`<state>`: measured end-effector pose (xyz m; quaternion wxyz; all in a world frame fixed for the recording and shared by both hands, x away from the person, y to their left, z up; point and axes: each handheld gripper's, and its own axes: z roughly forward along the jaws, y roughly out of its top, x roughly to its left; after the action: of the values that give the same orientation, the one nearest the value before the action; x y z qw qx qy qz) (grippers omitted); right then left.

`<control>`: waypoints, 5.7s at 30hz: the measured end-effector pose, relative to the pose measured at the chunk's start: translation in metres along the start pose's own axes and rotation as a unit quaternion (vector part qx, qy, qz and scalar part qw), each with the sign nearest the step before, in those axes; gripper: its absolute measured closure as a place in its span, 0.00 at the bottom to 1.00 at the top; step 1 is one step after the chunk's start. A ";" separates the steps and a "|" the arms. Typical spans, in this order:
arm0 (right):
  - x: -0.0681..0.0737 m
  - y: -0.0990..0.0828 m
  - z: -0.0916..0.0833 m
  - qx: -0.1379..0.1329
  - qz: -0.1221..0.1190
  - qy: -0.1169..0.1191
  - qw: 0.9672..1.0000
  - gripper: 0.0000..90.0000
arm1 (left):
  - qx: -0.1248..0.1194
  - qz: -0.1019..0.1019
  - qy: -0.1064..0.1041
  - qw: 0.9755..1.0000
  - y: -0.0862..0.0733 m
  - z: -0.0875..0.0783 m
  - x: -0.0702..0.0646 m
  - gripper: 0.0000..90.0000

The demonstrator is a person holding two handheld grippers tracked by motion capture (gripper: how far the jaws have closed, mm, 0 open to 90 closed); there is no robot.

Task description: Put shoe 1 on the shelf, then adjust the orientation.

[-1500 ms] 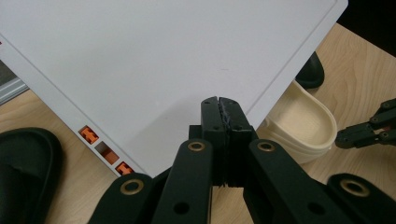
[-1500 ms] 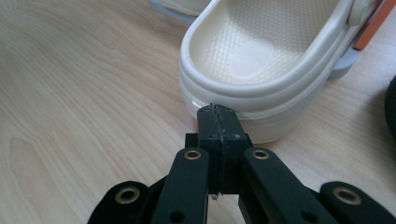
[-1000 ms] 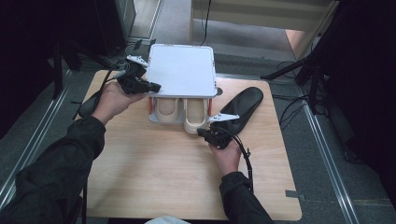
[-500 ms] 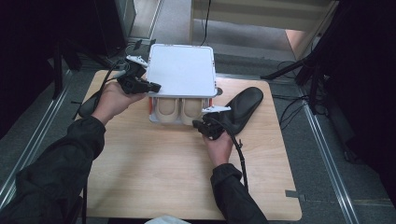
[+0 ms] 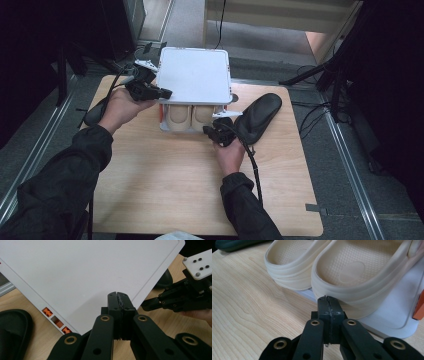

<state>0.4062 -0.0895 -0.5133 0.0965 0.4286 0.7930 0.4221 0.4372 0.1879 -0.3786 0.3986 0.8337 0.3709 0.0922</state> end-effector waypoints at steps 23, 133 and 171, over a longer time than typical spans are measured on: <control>0.014 -0.029 -0.069 -0.013 -0.029 0.083 0.996 0.67 | -0.022 -0.020 -0.015 0.999 0.006 -0.031 -0.017 0.56; -0.004 -0.077 -0.128 -0.031 -0.035 0.084 0.995 0.62 | 0.024 -0.111 0.091 0.989 -0.133 0.009 0.156 0.65; -0.015 -0.073 -0.132 -0.050 -0.012 0.079 0.996 0.60 | 0.045 -0.062 0.057 0.995 -0.114 -0.055 0.094 0.93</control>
<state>0.3035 -0.1985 -0.4883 0.0593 0.3791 0.7811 0.4926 0.4171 0.3321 -0.4388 0.3435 0.8197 0.4477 0.0983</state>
